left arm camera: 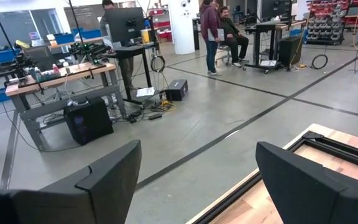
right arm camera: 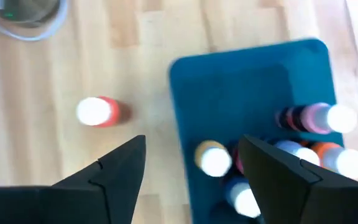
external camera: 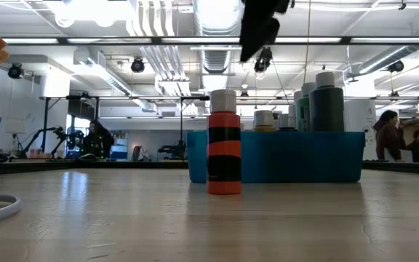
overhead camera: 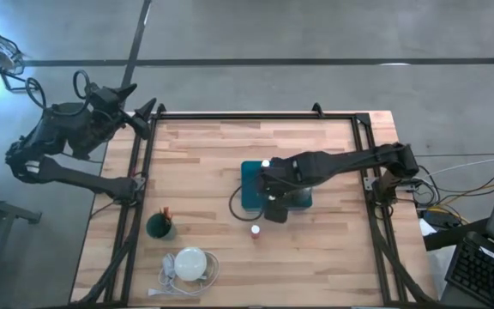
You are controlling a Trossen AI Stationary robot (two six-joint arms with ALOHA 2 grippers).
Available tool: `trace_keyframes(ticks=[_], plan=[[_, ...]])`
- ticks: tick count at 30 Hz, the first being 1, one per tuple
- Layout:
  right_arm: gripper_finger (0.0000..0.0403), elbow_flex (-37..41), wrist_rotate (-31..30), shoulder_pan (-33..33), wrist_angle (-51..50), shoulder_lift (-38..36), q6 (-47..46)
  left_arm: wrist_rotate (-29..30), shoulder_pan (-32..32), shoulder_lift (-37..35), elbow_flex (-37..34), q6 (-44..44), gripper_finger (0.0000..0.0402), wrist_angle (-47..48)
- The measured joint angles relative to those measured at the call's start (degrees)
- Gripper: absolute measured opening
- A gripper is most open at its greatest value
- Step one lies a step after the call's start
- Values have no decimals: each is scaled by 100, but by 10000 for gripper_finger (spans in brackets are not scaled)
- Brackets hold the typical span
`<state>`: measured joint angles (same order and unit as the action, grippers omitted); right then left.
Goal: Pick & Place Paint Supplies
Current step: Put the orange paint bottle into the blue bin
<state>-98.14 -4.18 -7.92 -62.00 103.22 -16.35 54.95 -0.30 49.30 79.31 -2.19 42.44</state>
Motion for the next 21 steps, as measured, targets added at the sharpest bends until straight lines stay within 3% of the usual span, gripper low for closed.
trace_keyframes(ticks=[13, 21], plan=[[238, -289, -5, -901, 73, 70, -672, 1, 0, 2, 0, 4, 320, 0], [246, -1288, 153, -974, -330, 1034, -425, 1, -2, 8, 0, 95, 320, 0]])
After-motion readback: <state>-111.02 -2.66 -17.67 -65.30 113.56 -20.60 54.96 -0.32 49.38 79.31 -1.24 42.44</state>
